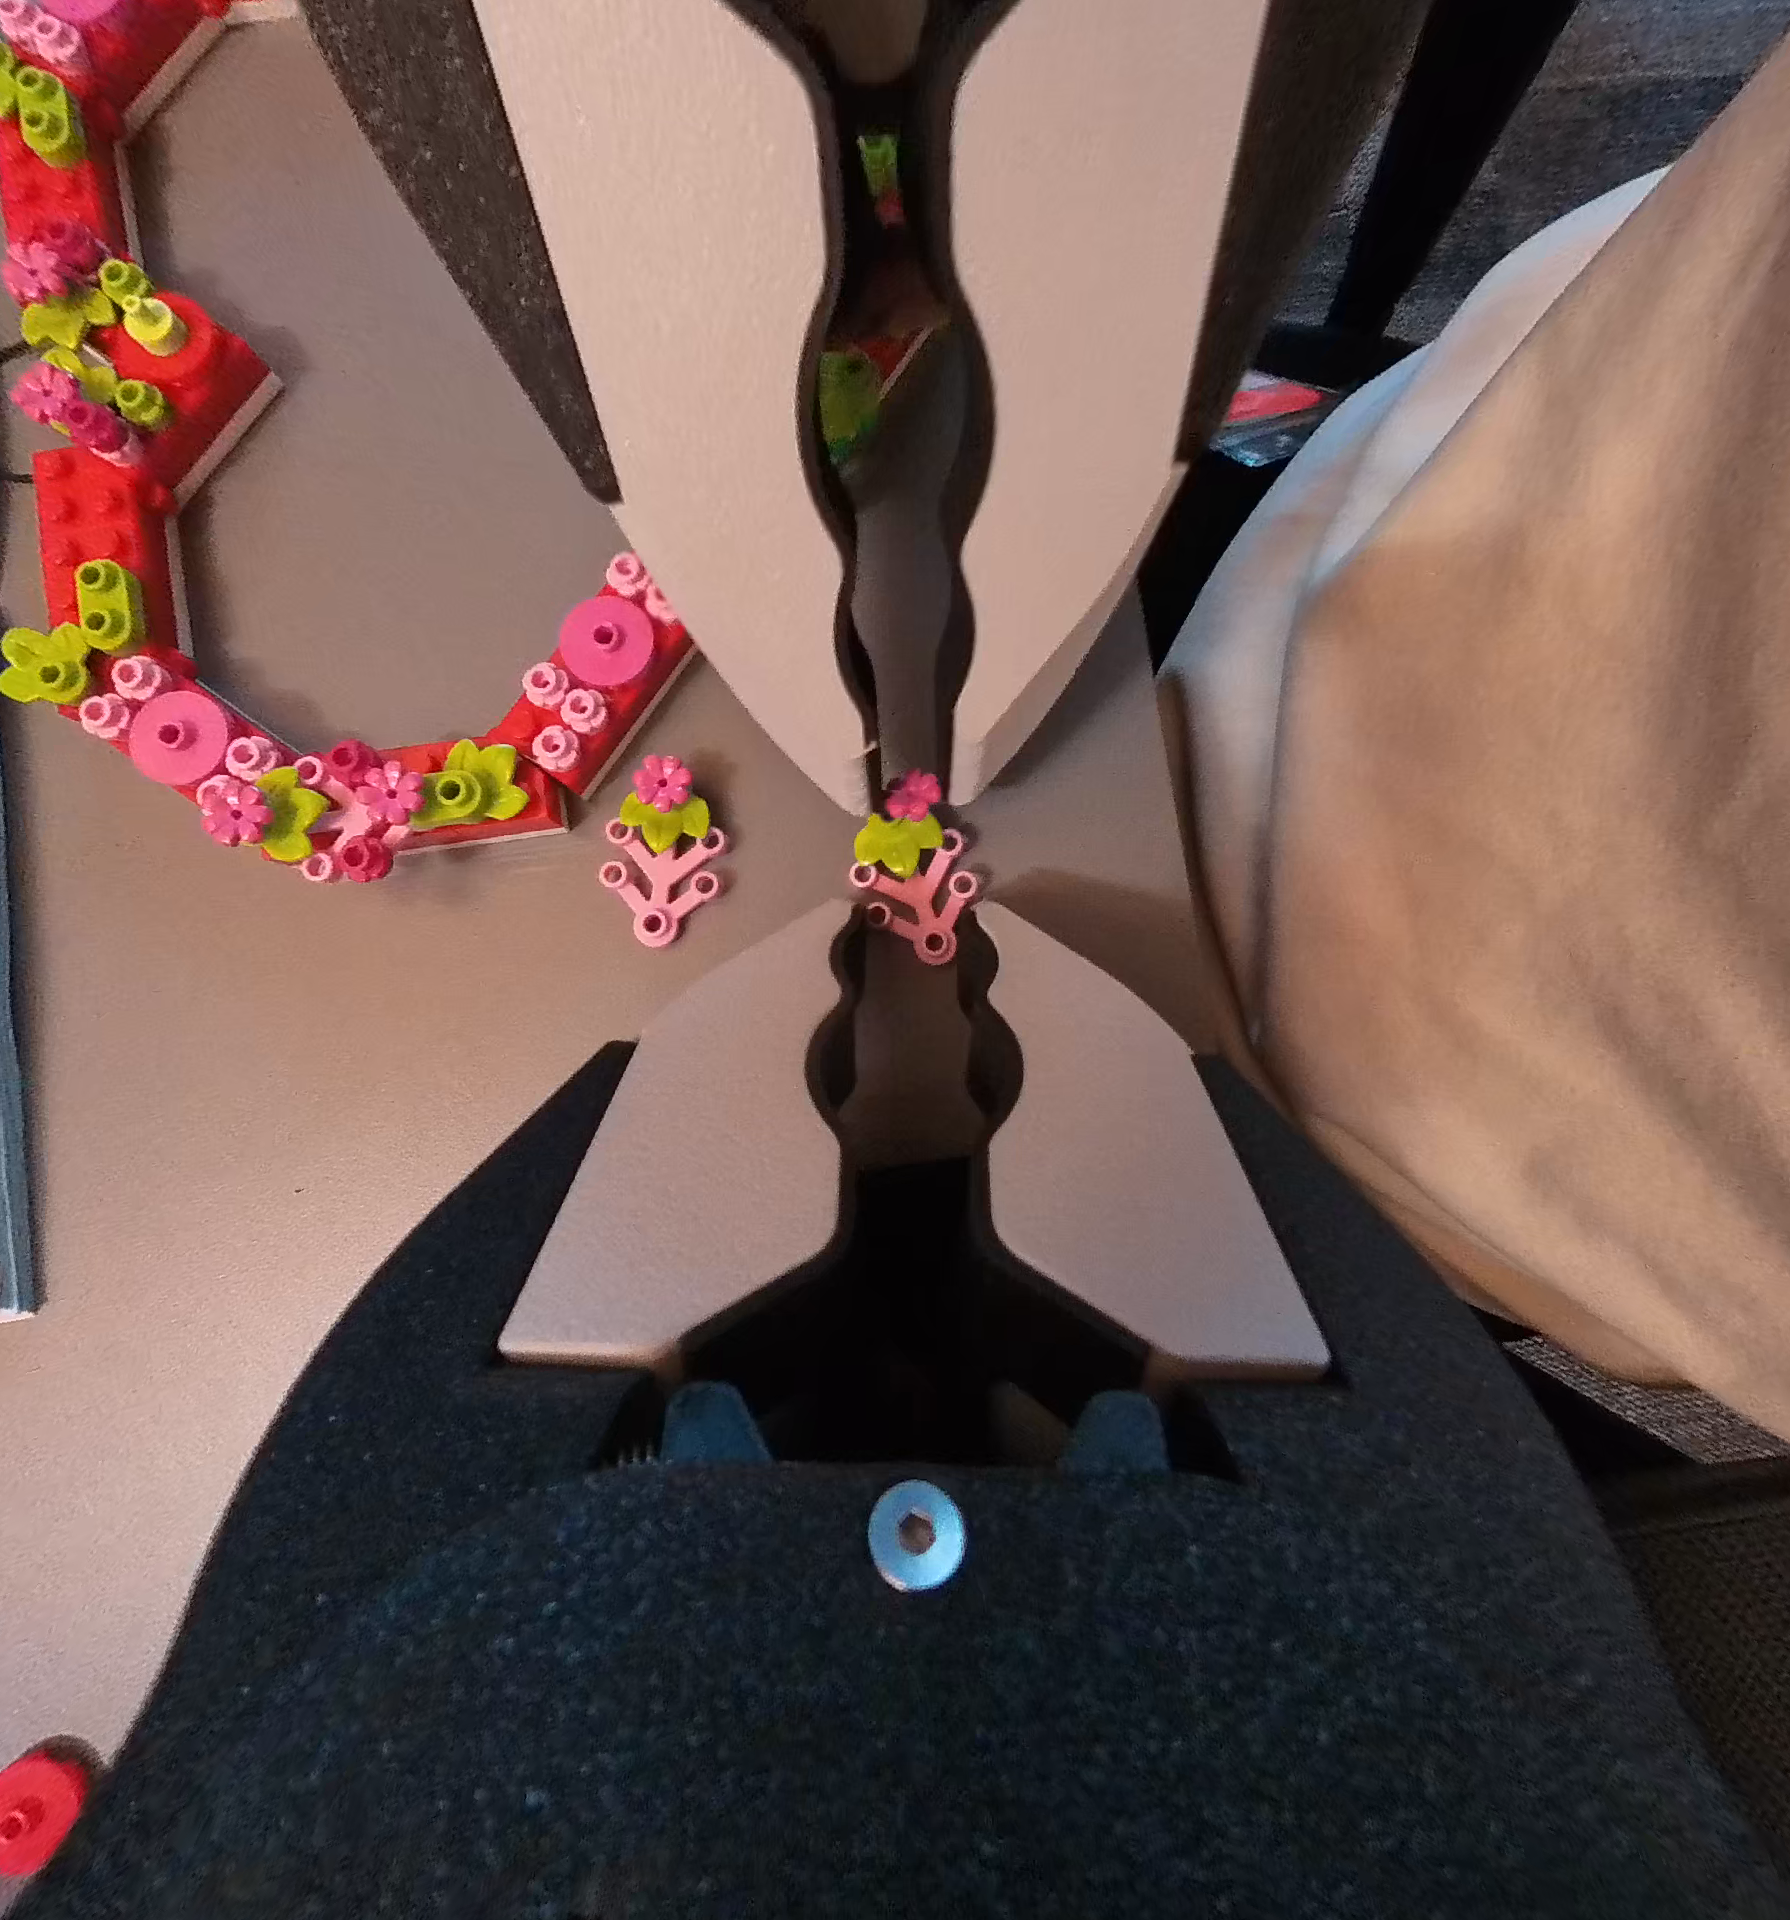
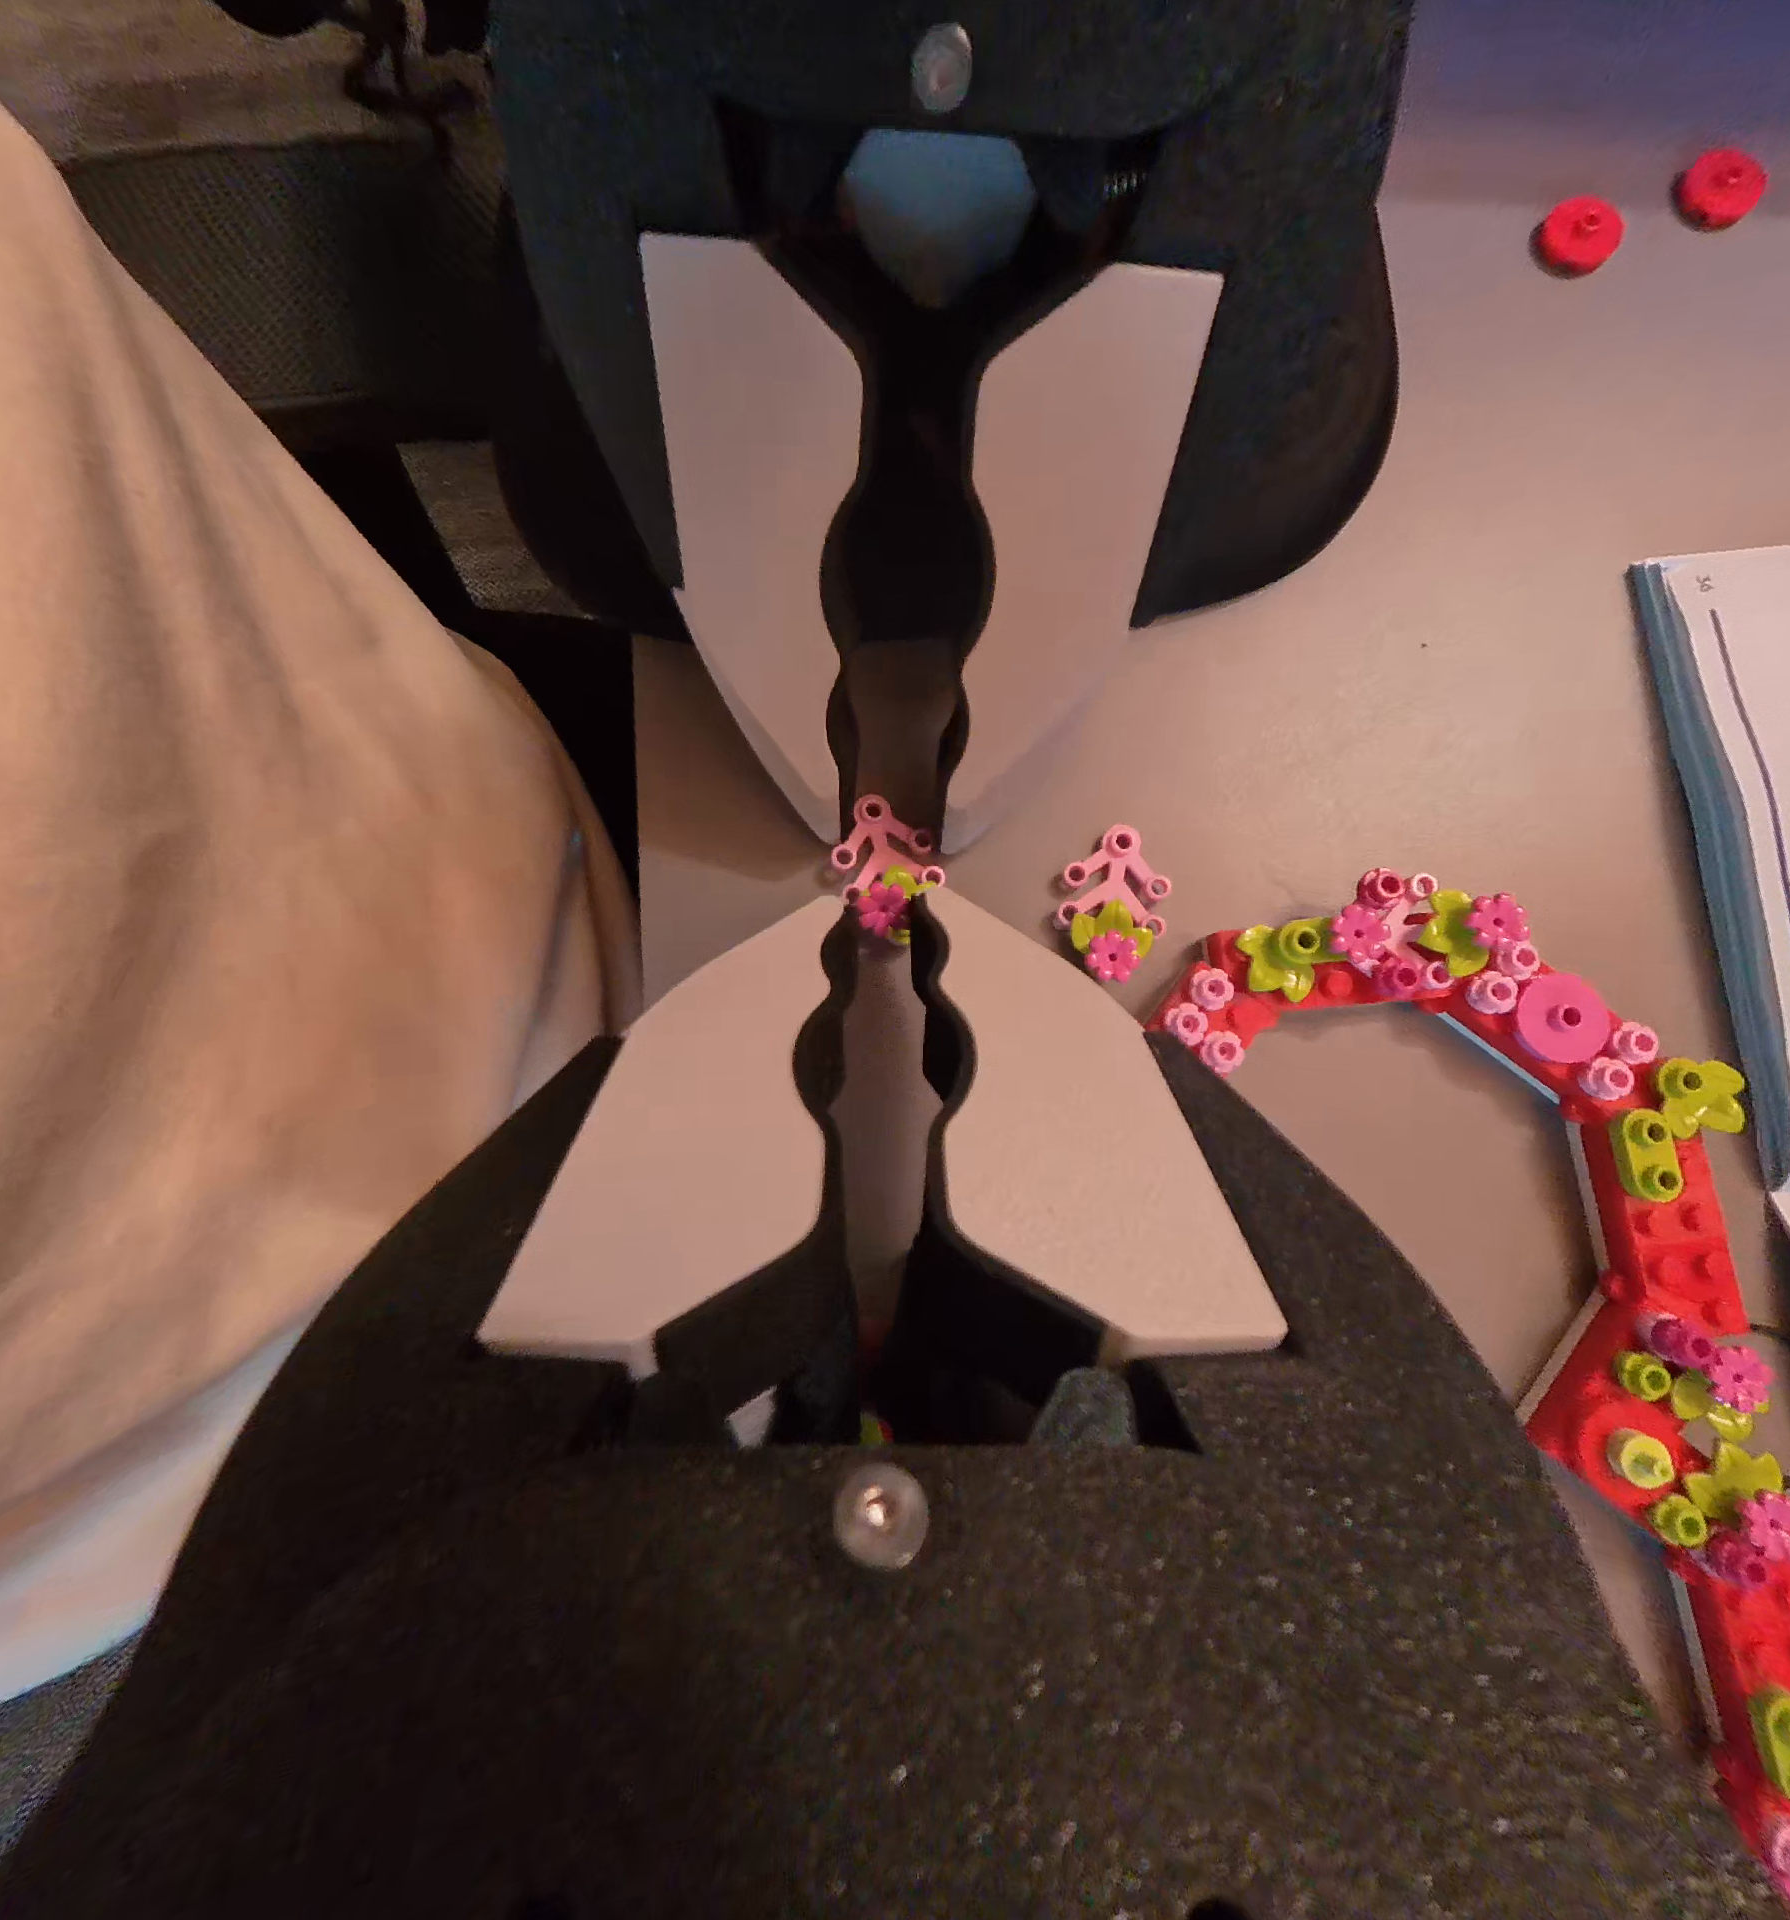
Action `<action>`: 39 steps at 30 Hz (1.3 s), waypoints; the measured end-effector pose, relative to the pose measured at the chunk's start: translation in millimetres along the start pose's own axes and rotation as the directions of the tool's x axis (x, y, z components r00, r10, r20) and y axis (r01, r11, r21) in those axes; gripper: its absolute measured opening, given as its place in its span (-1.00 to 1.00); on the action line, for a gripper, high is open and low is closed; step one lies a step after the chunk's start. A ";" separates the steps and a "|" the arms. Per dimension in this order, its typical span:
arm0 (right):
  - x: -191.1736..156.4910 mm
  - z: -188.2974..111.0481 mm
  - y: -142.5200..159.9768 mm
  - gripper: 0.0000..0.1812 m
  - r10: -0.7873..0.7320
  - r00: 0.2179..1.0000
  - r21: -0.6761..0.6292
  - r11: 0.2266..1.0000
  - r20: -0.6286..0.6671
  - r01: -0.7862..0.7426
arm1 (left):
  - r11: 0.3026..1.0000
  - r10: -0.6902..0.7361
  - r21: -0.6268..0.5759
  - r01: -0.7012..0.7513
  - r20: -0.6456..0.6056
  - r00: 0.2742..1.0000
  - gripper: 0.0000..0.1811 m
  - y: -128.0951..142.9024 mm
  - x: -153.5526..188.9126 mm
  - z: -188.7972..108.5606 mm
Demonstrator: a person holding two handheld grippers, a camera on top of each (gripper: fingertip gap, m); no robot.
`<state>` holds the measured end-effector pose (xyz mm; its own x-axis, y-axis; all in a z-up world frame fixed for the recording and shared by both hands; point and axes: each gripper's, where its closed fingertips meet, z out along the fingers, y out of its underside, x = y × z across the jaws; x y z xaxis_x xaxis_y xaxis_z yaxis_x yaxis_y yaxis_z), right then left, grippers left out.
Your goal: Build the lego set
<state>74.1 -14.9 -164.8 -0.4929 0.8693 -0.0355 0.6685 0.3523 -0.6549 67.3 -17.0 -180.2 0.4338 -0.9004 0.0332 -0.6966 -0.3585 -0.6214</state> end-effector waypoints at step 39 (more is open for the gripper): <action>7.9 1.1 4.4 -0.90 -0.017 0.999 -0.026 1.000 -0.039 0.016 | 1.000 -0.025 0.008 0.025 0.037 0.999 -0.77 -2.2 -2.6 1.2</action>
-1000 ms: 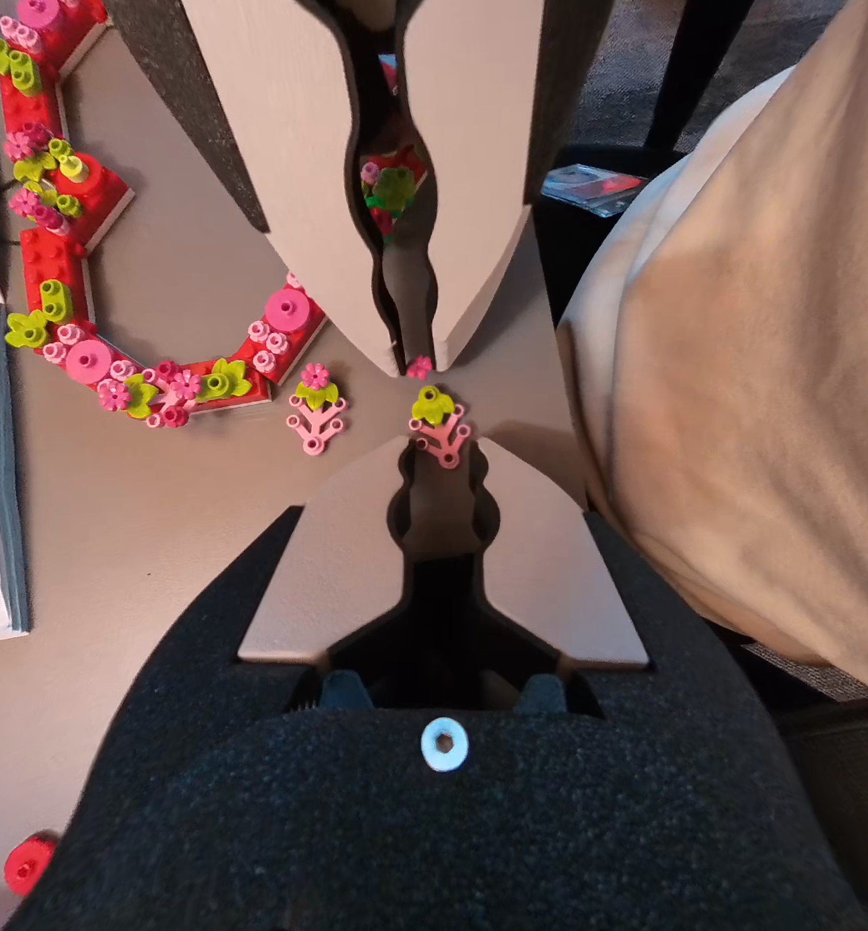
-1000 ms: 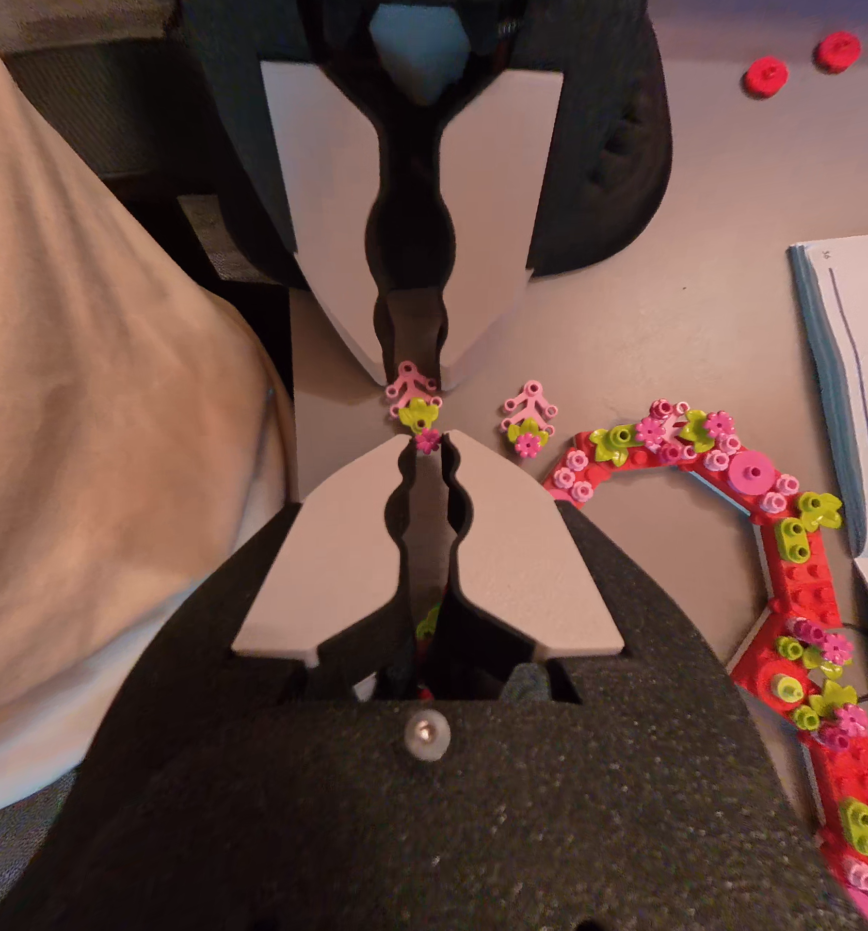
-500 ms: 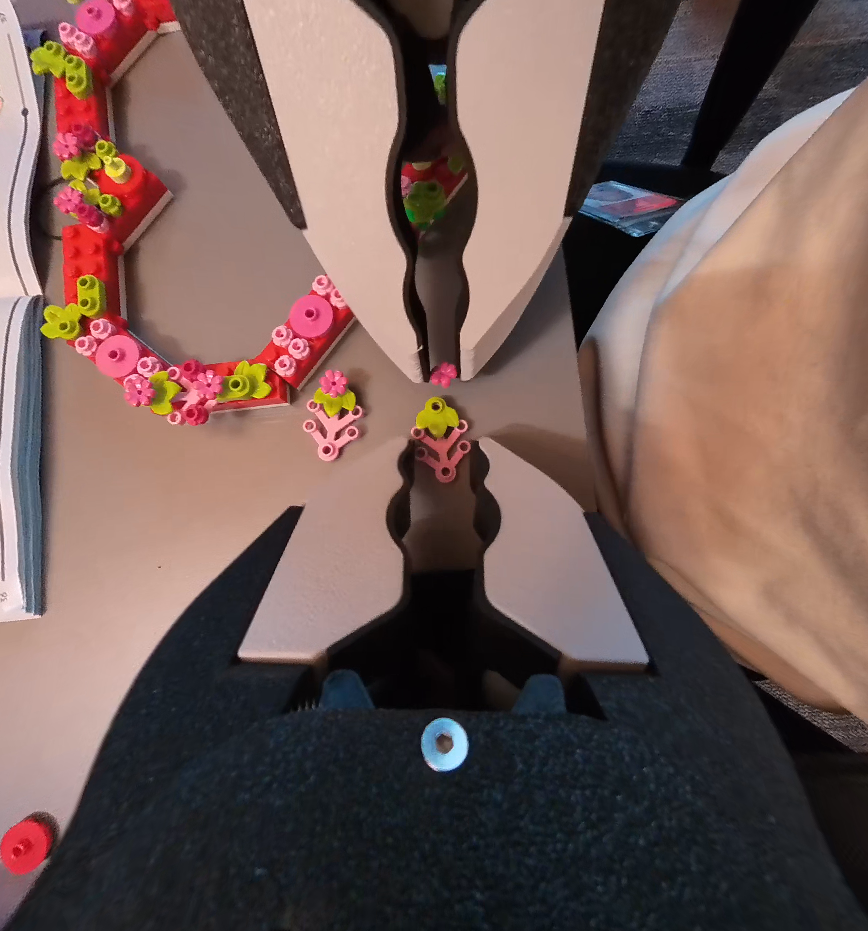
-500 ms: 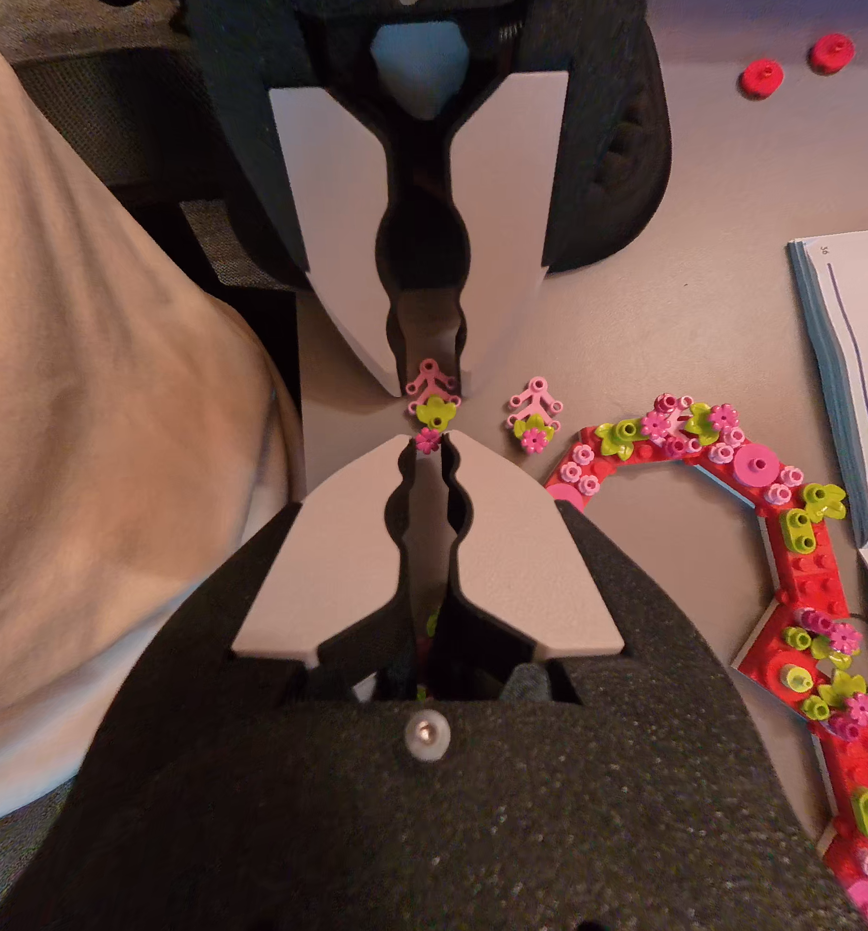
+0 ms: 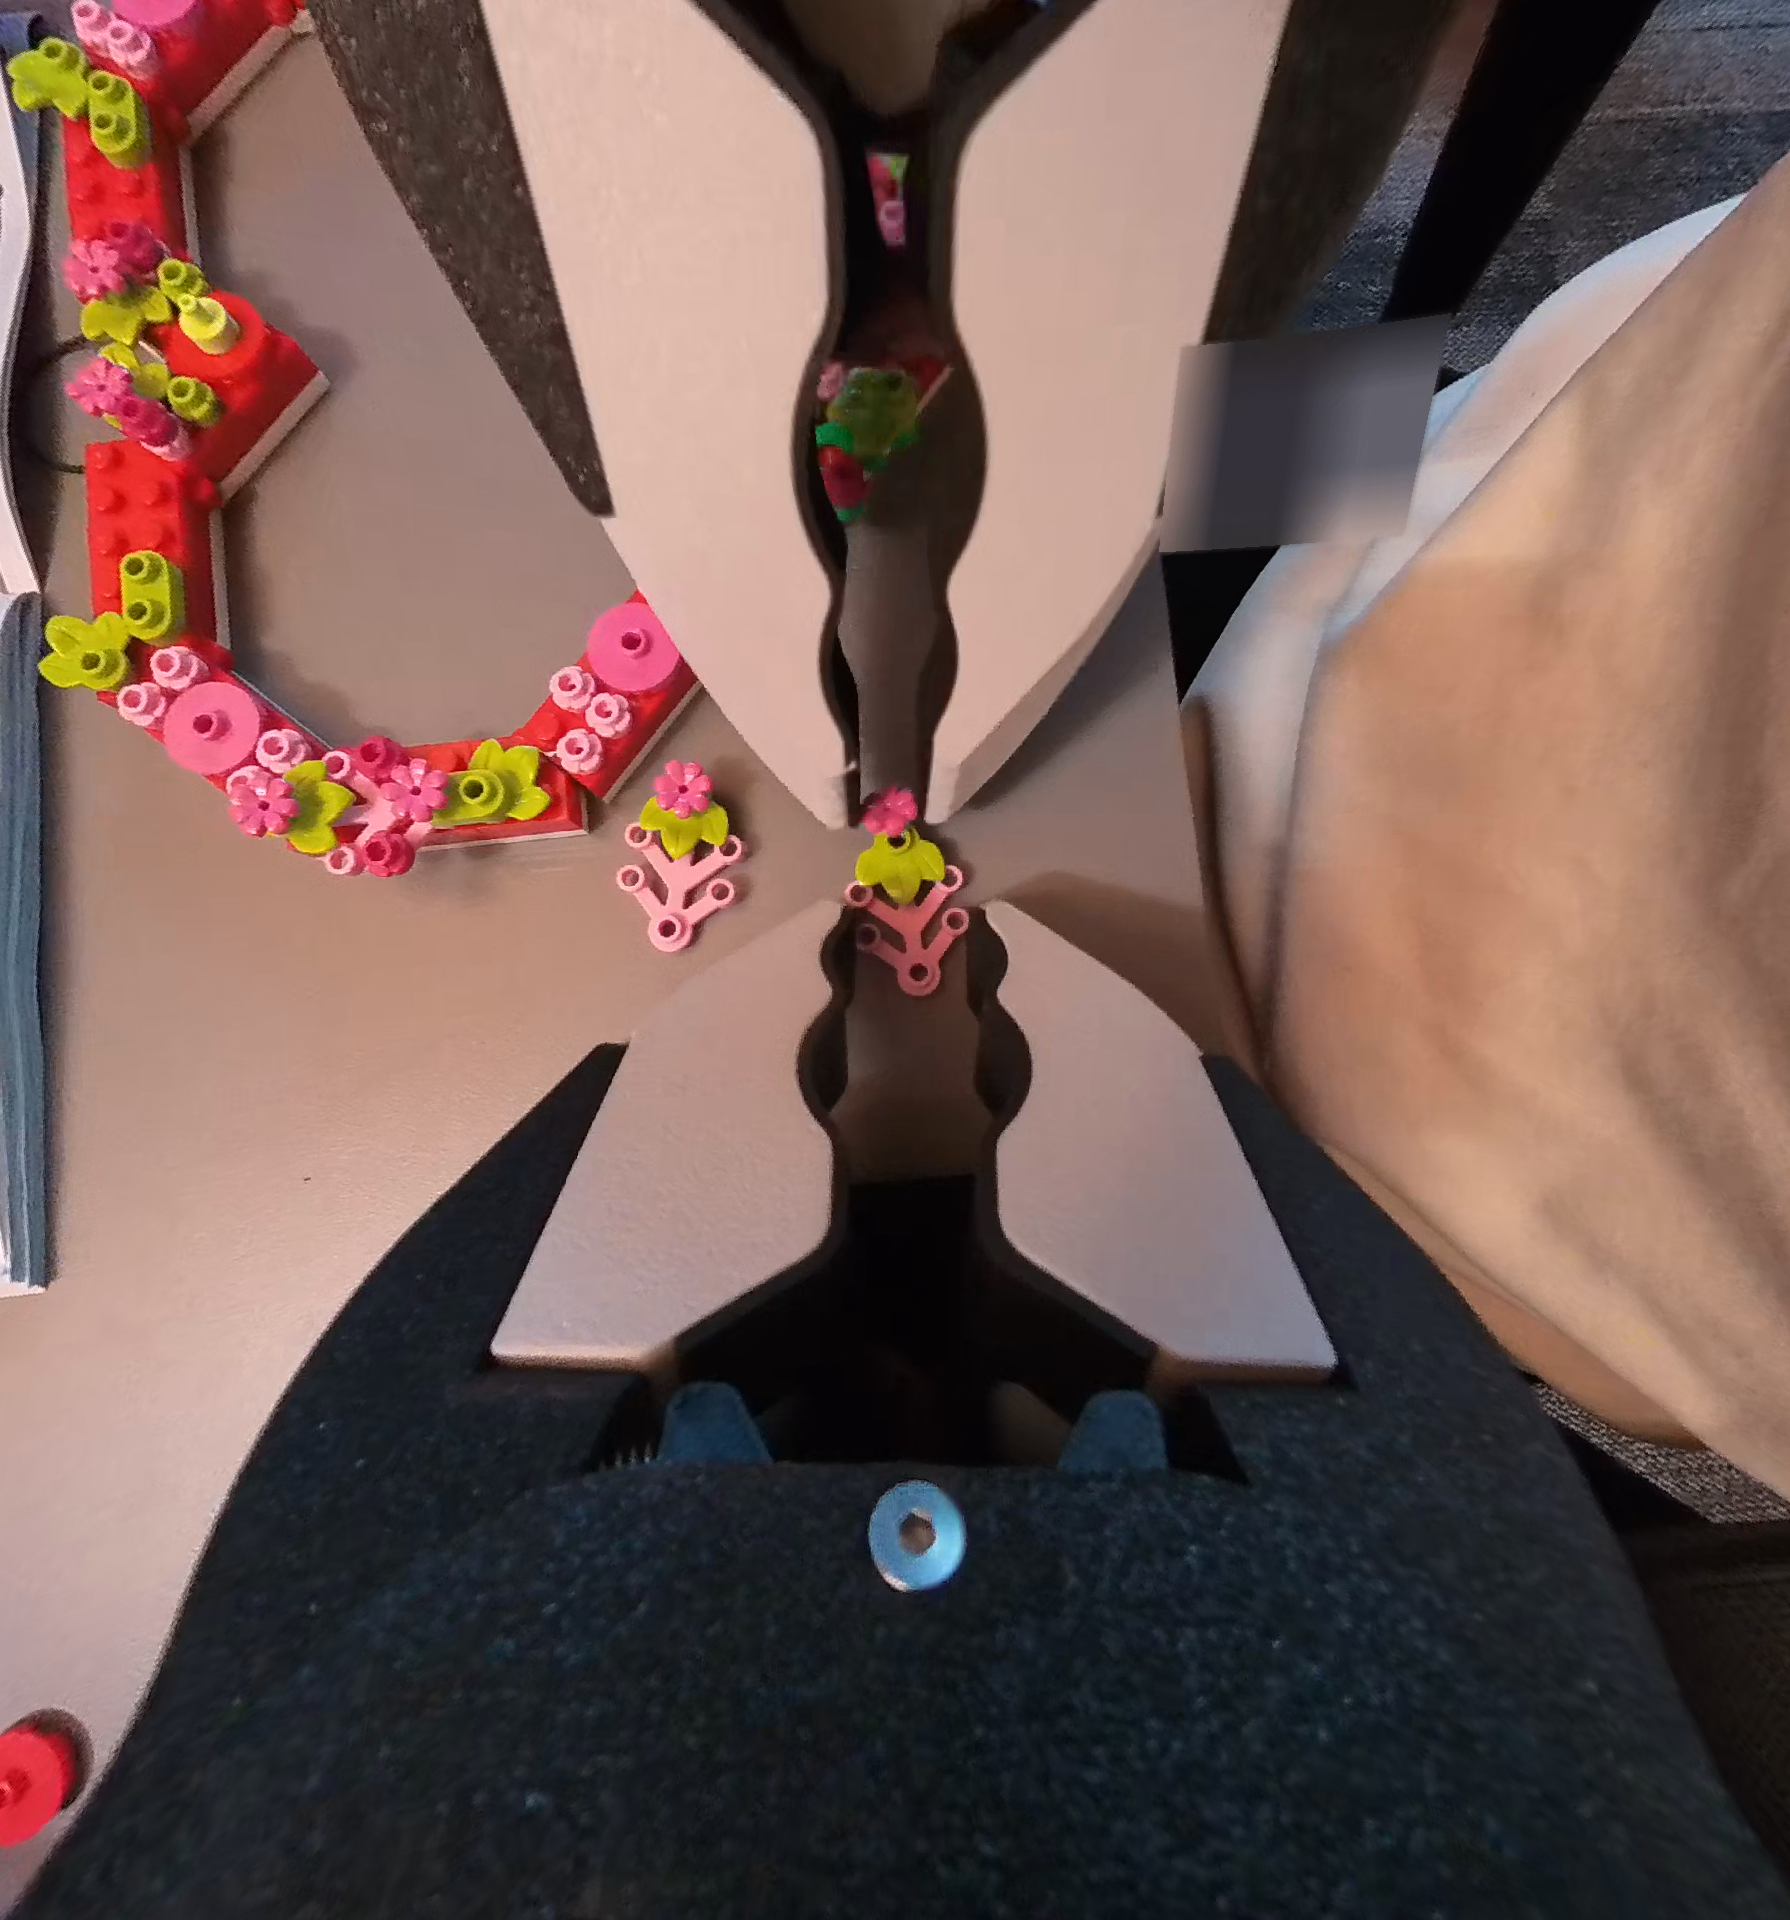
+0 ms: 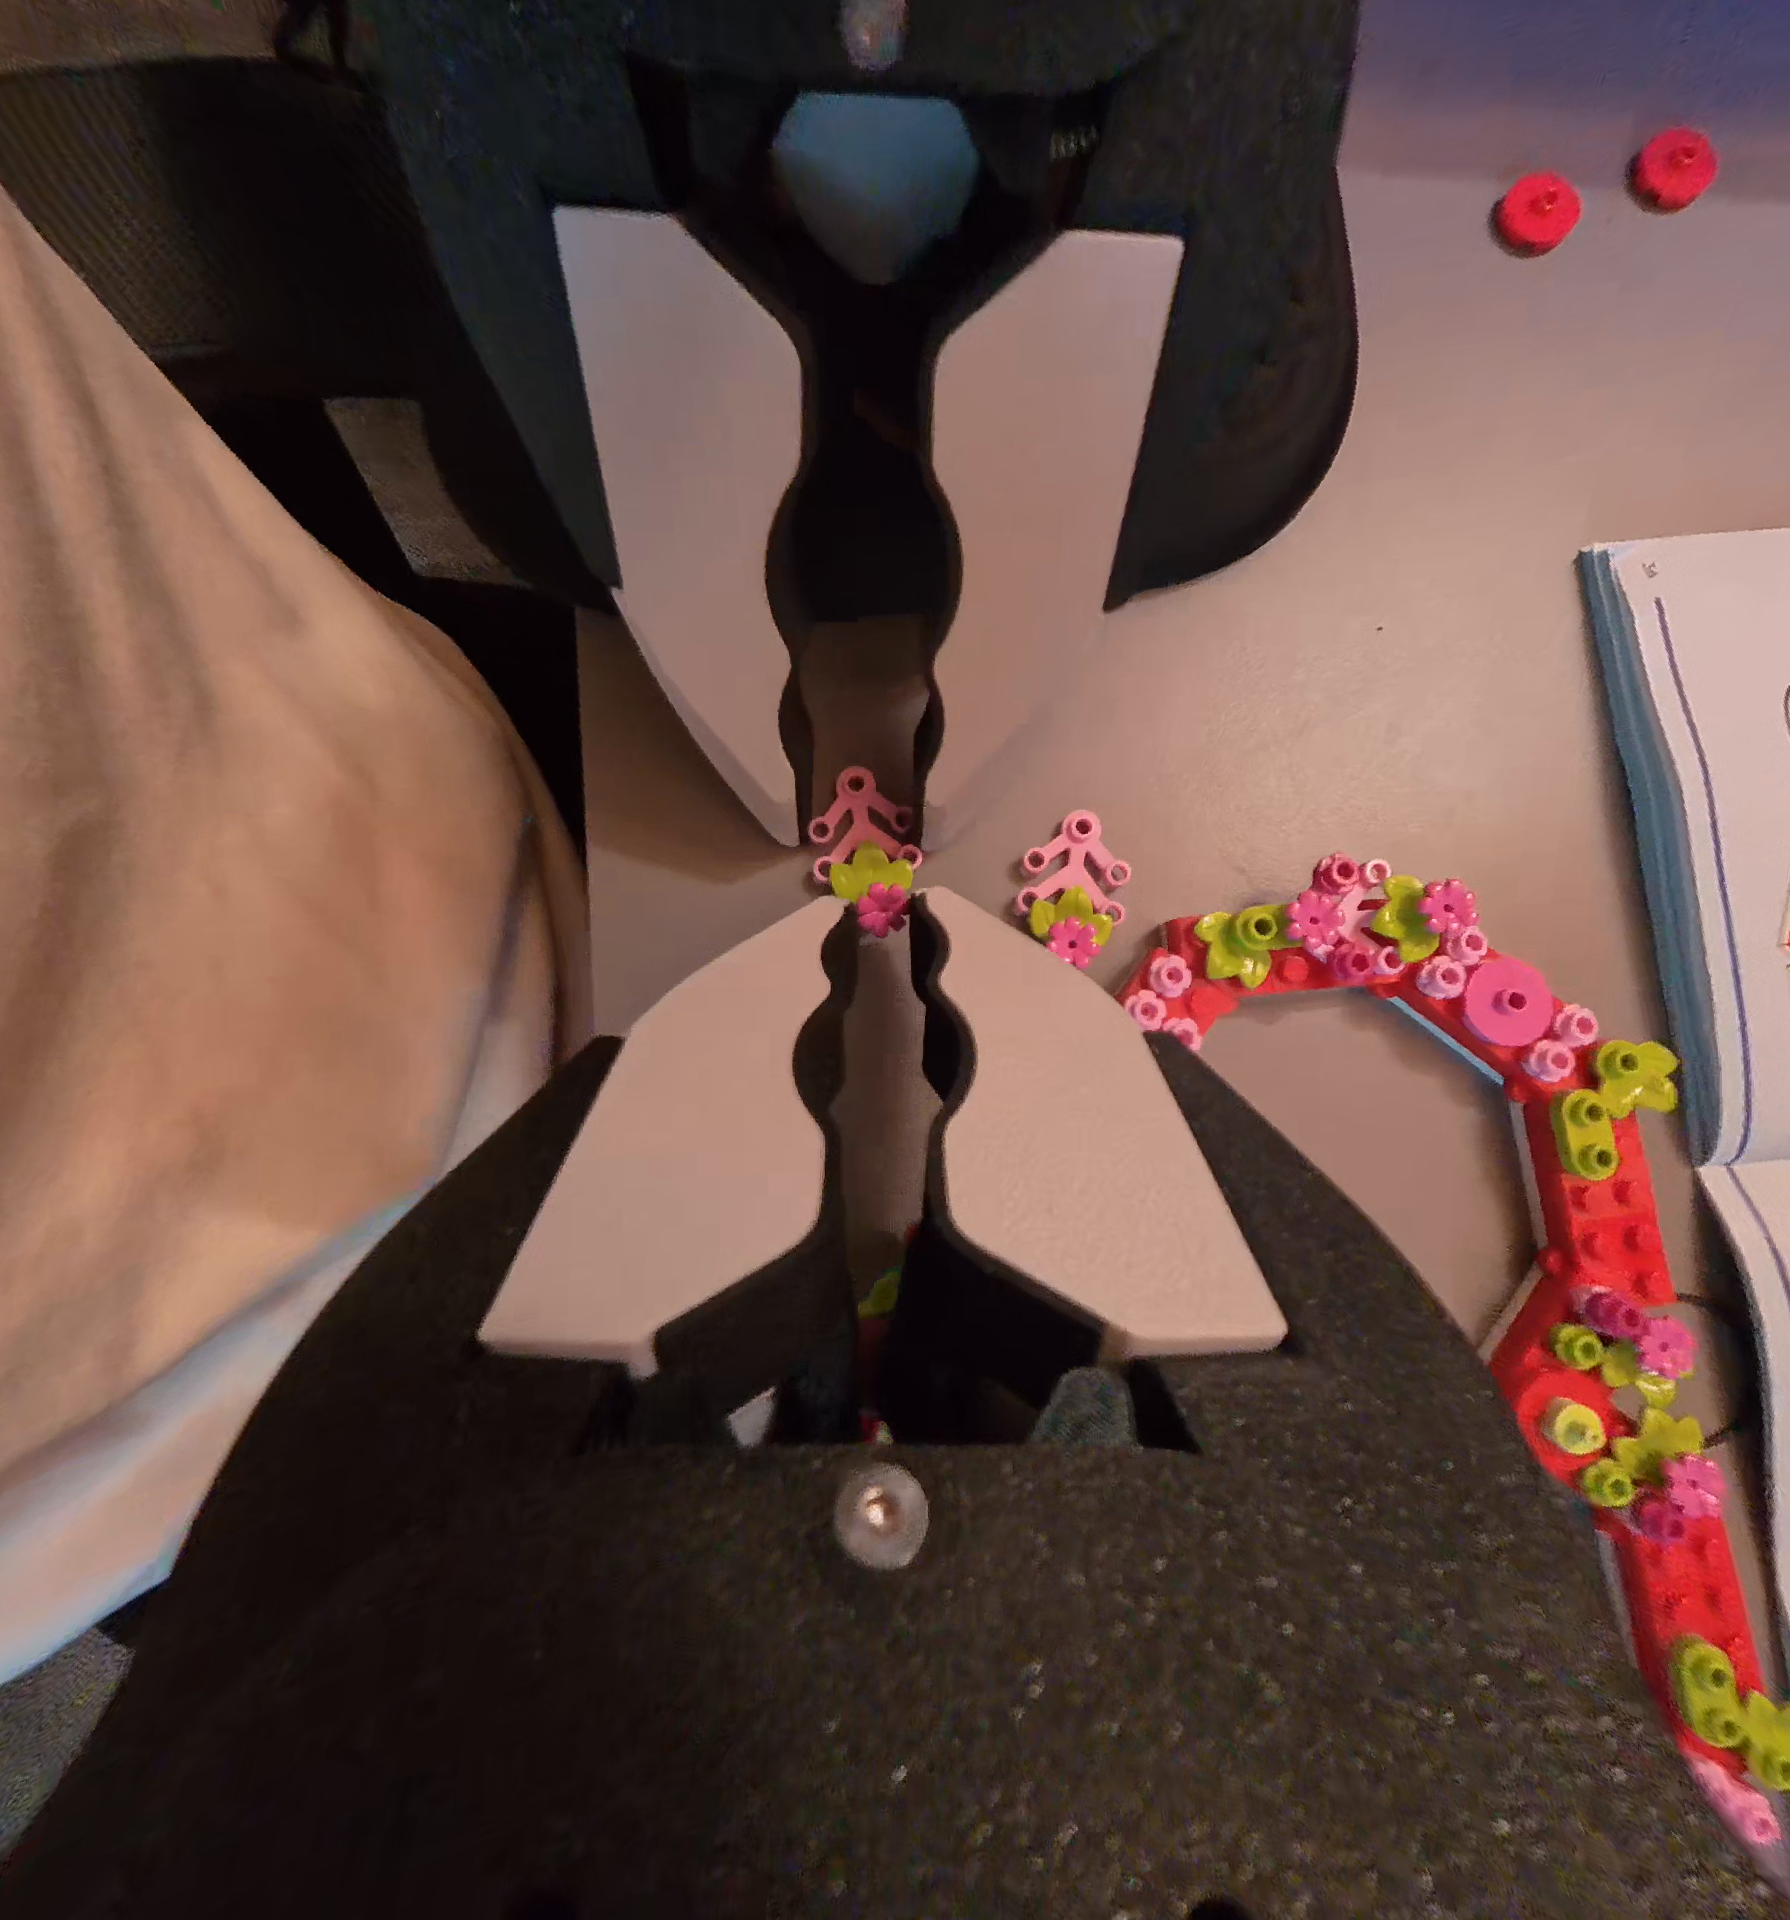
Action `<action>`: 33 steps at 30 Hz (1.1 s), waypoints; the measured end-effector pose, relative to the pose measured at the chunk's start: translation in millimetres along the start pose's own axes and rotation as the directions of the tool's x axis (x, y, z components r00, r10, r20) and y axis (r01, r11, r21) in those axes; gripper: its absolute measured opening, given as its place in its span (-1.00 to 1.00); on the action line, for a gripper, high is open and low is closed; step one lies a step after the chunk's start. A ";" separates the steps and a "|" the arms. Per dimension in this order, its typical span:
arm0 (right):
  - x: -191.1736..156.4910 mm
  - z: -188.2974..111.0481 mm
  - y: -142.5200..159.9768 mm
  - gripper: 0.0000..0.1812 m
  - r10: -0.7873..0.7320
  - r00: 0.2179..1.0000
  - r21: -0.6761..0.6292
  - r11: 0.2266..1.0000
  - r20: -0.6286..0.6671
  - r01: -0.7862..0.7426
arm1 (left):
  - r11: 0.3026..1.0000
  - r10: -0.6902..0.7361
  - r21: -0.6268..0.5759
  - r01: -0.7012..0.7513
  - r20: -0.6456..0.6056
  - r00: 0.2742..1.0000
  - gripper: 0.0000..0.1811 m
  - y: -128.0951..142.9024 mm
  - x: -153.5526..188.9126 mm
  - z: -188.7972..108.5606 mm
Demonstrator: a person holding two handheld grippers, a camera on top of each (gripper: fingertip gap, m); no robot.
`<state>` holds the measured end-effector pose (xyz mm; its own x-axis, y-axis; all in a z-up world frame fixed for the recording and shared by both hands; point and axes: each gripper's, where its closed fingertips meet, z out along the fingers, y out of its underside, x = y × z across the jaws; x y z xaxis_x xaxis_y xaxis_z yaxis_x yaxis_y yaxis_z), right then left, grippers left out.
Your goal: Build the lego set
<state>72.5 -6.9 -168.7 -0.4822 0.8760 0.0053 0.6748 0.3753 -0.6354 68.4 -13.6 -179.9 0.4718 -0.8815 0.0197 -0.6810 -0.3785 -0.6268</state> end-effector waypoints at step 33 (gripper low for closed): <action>-2.1 4.2 2.9 -0.90 -0.320 0.947 -0.345 0.890 -0.006 0.299 | 1.000 0.002 0.017 -0.001 -0.022 1.000 -0.78 -0.6 0.6 0.6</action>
<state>73.1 -8.9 -173.8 -0.6696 0.7116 0.2129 0.6493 0.7000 -0.2974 69.4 -13.7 -180.0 0.4582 -0.8882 0.0356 -0.6719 -0.3723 -0.6403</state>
